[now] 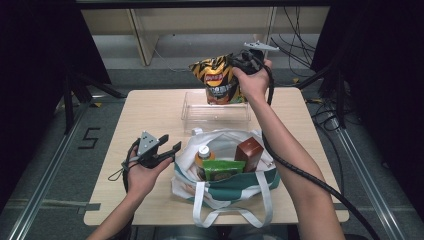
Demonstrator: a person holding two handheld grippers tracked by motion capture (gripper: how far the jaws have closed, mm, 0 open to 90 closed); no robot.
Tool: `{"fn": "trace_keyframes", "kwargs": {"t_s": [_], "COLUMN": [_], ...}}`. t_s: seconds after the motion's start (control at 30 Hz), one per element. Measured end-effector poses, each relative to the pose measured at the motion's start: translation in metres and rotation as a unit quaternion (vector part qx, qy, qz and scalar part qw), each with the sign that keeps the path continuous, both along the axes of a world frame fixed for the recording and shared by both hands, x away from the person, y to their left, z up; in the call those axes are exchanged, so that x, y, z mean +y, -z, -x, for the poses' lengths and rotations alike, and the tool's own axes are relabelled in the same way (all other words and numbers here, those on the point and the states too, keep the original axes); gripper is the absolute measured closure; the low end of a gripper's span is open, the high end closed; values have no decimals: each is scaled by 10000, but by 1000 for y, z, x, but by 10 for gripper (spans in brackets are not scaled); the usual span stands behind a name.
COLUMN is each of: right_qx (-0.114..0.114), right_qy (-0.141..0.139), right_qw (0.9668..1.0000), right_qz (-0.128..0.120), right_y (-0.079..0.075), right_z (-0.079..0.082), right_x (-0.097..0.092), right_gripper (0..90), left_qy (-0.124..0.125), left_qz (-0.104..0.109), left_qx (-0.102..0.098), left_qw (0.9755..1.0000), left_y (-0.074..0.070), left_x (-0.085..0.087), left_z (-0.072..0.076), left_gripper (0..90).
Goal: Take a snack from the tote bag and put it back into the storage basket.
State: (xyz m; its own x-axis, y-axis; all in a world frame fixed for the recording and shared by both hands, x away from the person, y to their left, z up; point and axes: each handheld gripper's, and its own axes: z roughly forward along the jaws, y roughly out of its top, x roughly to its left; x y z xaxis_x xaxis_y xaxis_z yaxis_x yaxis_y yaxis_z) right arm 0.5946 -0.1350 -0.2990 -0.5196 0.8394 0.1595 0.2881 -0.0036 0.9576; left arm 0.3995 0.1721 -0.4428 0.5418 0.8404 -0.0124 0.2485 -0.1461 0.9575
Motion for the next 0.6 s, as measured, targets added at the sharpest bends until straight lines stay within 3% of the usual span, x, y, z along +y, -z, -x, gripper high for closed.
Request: {"fn": "trace_keyframes", "kwargs": {"t_s": [0.03, 0.37, 0.6], "right_qx": [77, 48, 146], "right_qy": [35, 2, 26], "right_qw": [9999, 10000, 9999], "right_qz": [-56, 16, -52], "right_y": [0, -3, -1], "right_z": [1, -4, -4], "right_x": [1, 3, 7], "right_gripper": [900, 900, 900], "left_qy": [5, -14, -36], "left_qz": [5, -32, -11], "left_qx": [0, 11, 17], "left_qw": [10000, 10000, 10000], "left_y": [0, -1, -1], "left_x": [0, 1, 1], "left_z": [0, 0, 1], "left_gripper": [435, 434, 434]}}
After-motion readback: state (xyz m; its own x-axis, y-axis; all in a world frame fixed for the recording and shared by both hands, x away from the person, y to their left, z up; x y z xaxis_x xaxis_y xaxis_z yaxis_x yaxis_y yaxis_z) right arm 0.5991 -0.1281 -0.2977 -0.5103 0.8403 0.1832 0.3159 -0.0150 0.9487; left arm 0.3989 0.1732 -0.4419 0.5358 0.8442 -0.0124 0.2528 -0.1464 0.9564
